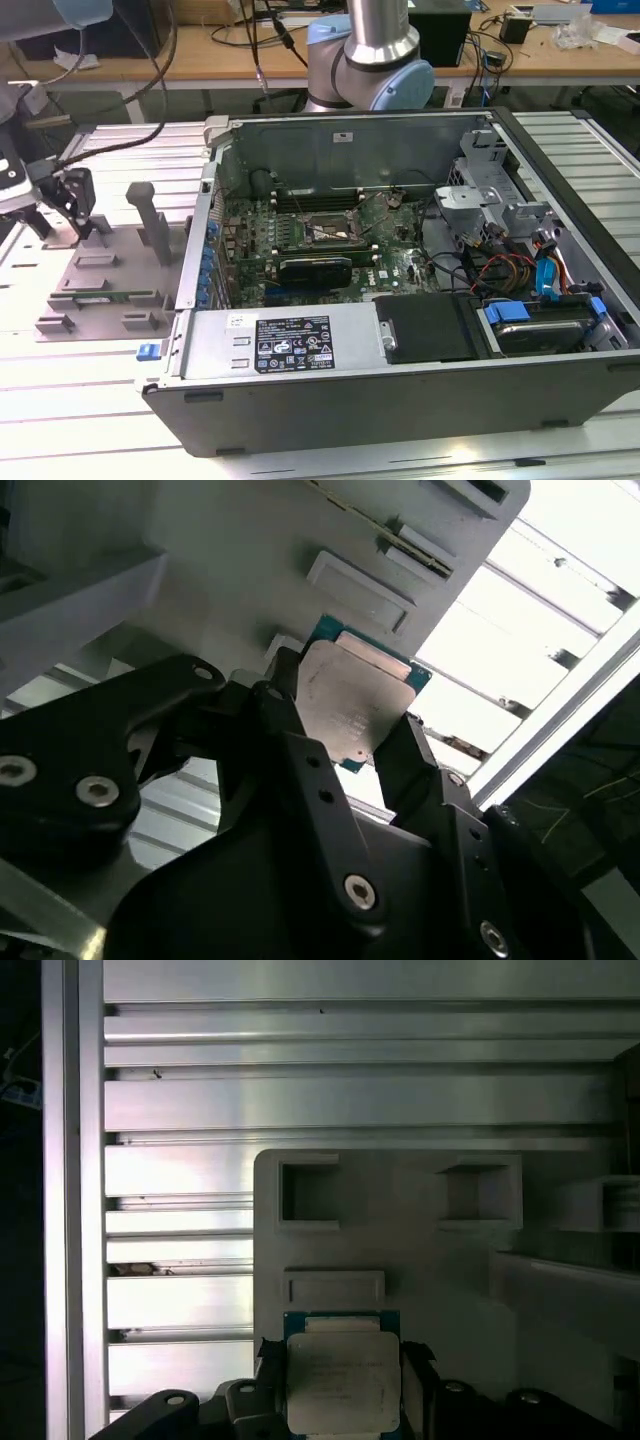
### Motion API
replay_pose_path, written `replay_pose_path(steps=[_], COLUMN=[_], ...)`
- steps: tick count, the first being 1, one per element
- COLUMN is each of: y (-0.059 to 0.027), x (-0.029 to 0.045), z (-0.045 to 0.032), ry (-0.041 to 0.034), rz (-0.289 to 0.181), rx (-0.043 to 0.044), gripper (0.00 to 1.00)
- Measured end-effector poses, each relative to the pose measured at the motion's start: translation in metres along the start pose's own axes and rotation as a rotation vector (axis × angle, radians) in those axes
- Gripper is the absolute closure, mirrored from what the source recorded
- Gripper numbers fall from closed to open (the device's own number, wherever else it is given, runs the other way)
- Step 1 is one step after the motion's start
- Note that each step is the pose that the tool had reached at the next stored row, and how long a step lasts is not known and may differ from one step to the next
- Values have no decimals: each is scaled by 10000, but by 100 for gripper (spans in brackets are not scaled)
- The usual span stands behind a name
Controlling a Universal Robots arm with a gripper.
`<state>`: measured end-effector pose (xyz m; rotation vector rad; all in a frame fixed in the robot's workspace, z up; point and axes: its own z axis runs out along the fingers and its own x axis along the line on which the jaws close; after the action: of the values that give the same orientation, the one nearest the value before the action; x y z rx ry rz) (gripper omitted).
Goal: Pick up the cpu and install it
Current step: 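Pick up the cpu and move it towards the insertion slot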
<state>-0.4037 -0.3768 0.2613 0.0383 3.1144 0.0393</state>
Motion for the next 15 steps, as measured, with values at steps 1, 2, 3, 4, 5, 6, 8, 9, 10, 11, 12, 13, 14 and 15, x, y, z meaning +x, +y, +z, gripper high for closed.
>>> replay_pose_path(steps=[1, 2, 3, 4, 5, 6, 8, 9, 10, 11, 12, 13, 14, 15], y=[3, 5, 7, 10, 13, 15, 18, 19, 22, 24, 27, 30, 34, 37], x=[-2, -3, -4, -6, -8, -9, -9, -10, -10, -11, -12, -13, -14, -14], z=[-70, -114, -169, -234, -300, -326, -371, -387, -409, -429, -462, -493, -533, -573], ry=[0, 1, 0, 0, 0, -1, -2, -3, -5, -6, -8, -10, -10, -10], rz=[0, 0, 0, 0, 0, 0, 0, 0, 0, 0, 0, 0, -1, 0], rx=[-1, 0, -1, 0, 0, -1, -1, -1, -1, -1, -1, -1, -1, -1], gripper=[45, 45, 45, 45, 45, 45, 45, 45, 45, 45, 45, 45, 45, 45])
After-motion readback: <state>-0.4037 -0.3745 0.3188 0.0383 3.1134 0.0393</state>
